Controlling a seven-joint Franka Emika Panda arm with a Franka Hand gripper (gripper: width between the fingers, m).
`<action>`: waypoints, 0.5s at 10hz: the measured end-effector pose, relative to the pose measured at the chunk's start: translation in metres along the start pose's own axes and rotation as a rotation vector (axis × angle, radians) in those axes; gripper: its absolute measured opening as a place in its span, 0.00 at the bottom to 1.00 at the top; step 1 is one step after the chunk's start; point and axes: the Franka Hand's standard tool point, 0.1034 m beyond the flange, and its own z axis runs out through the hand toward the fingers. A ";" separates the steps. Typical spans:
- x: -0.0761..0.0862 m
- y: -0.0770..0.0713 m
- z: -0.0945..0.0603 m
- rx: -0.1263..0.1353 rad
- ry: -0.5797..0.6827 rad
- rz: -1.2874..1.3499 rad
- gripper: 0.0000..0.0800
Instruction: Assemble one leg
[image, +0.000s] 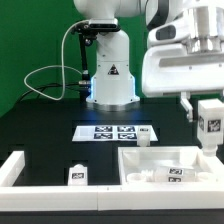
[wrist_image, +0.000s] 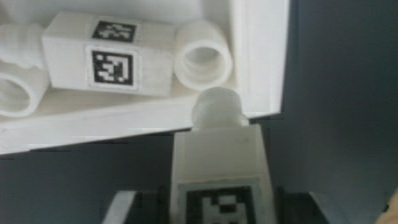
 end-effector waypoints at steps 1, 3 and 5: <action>-0.003 0.004 0.007 -0.012 0.015 -0.039 0.35; -0.011 0.005 0.019 -0.017 0.038 -0.054 0.35; -0.013 0.008 0.023 -0.022 0.034 -0.046 0.35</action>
Offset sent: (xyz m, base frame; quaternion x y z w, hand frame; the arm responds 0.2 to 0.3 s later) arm 0.0059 -0.0084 -0.0109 -0.0030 0.0175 -0.0059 0.9998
